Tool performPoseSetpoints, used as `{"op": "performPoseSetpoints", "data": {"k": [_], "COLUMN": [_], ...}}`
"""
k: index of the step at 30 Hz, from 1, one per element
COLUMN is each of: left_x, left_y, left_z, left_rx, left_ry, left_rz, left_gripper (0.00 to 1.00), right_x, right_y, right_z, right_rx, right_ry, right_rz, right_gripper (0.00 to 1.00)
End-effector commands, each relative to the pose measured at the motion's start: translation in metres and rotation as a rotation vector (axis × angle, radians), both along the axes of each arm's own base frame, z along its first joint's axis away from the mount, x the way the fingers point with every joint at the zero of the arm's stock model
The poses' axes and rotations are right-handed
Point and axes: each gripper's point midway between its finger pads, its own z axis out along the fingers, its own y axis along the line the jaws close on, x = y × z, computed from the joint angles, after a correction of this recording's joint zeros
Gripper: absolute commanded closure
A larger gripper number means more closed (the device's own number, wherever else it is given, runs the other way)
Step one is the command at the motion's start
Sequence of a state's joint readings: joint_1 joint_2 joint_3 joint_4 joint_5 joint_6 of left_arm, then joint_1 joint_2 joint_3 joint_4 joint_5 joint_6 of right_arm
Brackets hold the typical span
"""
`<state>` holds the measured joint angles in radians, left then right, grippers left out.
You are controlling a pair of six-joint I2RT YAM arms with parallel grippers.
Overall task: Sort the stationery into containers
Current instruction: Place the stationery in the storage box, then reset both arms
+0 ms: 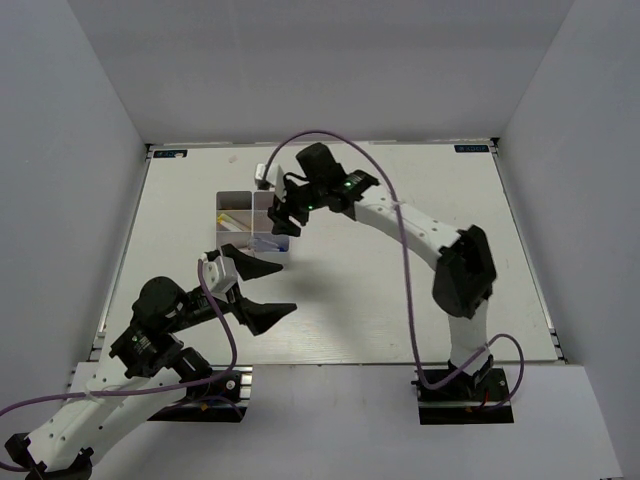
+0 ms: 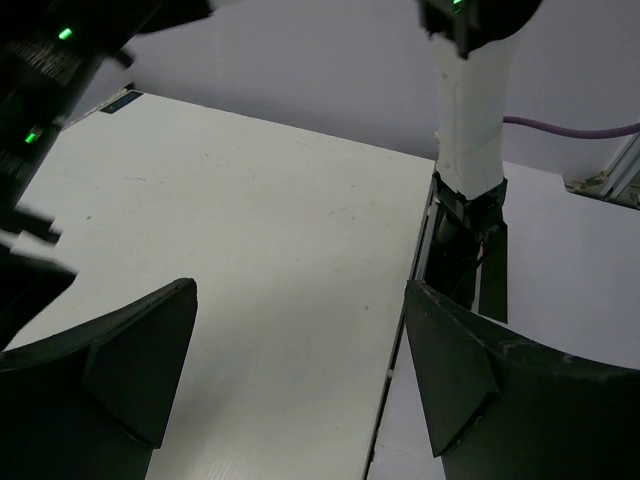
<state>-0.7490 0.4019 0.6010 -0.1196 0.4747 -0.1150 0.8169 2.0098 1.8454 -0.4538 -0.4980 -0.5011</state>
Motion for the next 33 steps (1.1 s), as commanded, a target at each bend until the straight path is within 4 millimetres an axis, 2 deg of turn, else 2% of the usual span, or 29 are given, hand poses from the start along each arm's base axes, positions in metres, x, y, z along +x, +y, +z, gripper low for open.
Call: {"op": "performPoseSetpoints", "data": {"k": [1, 2, 3, 4, 6, 7, 8, 9, 10, 11, 12, 13, 14, 15, 16, 17, 18, 19, 20, 22, 23, 24, 25, 27, 29, 30, 33], "left_x": [0.008, 0.010, 0.012, 0.018, 0.028, 0.035, 0.039, 0.045, 0.054, 0.059, 0.064, 0.077, 0.082, 0.088, 0.095, 0.102, 0.105, 0.109, 0.114, 0.114, 0.115, 0.116, 0.114, 0.116, 0.113, 0.110, 0.103], "left_y": [0.004, 0.005, 0.006, 0.009, 0.009, 0.011, 0.012, 0.010, 0.012, 0.012, 0.012, 0.012, 0.011, 0.010, 0.010, 0.003, 0.000, -0.003, -0.008, -0.015, -0.016, -0.020, -0.021, -0.017, -0.013, -0.010, -0.003], "left_z": [-0.004, -0.004, -0.004, -0.006, -0.015, -0.018, -0.020, -0.031, -0.031, -0.040, -0.038, -0.050, -0.048, -0.054, -0.056, -0.063, -0.064, -0.059, -0.067, -0.065, -0.068, -0.065, -0.072, -0.071, -0.067, -0.075, -0.069], "left_rx": [0.013, 0.013, 0.011, 0.015, 0.042, 0.049, 0.062, 0.091, 0.097, 0.124, 0.131, 0.175, 0.181, 0.209, 0.225, 0.264, 0.275, 0.275, 0.302, 0.308, 0.315, 0.302, 0.313, 0.312, 0.304, 0.319, 0.289], "left_ry": [-0.003, -0.002, -0.001, 0.009, 0.041, 0.051, 0.065, 0.104, 0.111, 0.134, 0.152, 0.187, 0.204, 0.224, 0.234, 0.261, 0.270, 0.270, 0.288, 0.291, 0.297, 0.289, 0.298, 0.275, 0.248, 0.246, 0.212], "left_rz": [0.047, 0.058, 0.072, 0.112, 0.154, 0.192, 0.212, 0.231, 0.273, 0.294, 0.317, 0.370, 0.387, 0.405, 0.429, 0.430, 0.430, 0.430, 0.430, 0.410, 0.410, 0.395, 0.386, 0.393, 0.392, 0.391, 0.391], "left_gripper": [0.06, 0.05, 0.03, 0.02, 0.01, 0.01, 0.01, 0.01, 0.01, 0.01, 0.01, 0.01, 0.01, 0.01, 0.01, 0.01, 0.01, 0.01, 0.01, 0.01, 0.01, 0.01, 0.01, 0.01, 0.01, 0.01, 0.01], "right_x": [0.010, 0.009, 0.019, 0.020, 0.029, 0.031, 0.034, 0.041, 0.039, 0.034, 0.042, 0.036, 0.034, 0.032, 0.029, 0.026, 0.020, 0.015, 0.002, -0.009, -0.016, -0.023, -0.028, -0.035, -0.039, -0.043, -0.046], "right_y": [-0.040, -0.050, -0.063, -0.077, -0.114, -0.134, -0.162, -0.192, -0.205, -0.229, -0.251, -0.269, -0.293, -0.315, -0.325, -0.345, -0.364, -0.369, -0.379, -0.383, -0.384, -0.385, -0.388, -0.389, -0.396, -0.397, -0.400], "right_z": [0.050, 0.058, 0.058, 0.042, 0.043, 0.026, 0.041, 0.028, 0.051, 0.043, 0.048, 0.061, 0.057, 0.067, 0.065, 0.057, 0.060, 0.052, 0.052, 0.042, 0.051, 0.047, 0.054, 0.046, 0.048, 0.042, 0.029], "right_rx": [0.049, 0.056, 0.036, -0.001, -0.045, -0.084, -0.075, -0.095, -0.042, -0.057, -0.047, -0.031, -0.040, -0.035, -0.047, -0.091, -0.107, -0.095, -0.099, -0.088, -0.031, -0.003, 0.047, 0.078, 0.108, 0.123, 0.114], "right_ry": [-0.126, -0.133, -0.151, -0.127, -0.157, -0.136, -0.186, -0.160, -0.206, -0.229, -0.252, -0.288, -0.331, -0.377, -0.388, -0.392, -0.421, -0.388, -0.383, -0.373, -0.384, -0.388, -0.392, -0.373, -0.396, -0.409, -0.414], "right_rz": [-0.121, -0.152, -0.209, -0.251, -0.381, -0.429, -0.517, -0.597, -0.636, -0.714, -0.797, -0.862, -0.960, -1.063, -1.107, -1.199, -1.287, -1.341, -1.357, -1.363, -1.357, -1.345, -1.356, -1.354, -1.371, -1.356, -1.341], "right_gripper": [0.30, 0.30, 0.28, 0.26, 0.25, 0.24, 0.21, 0.19, 0.10, 0.10, 0.10, 0.10, 0.10, 0.10, 0.10, 0.10, 0.10, 0.10, 0.10, 0.10, 0.10, 0.10, 0.10, 0.10, 0.10, 0.10, 0.10]}}
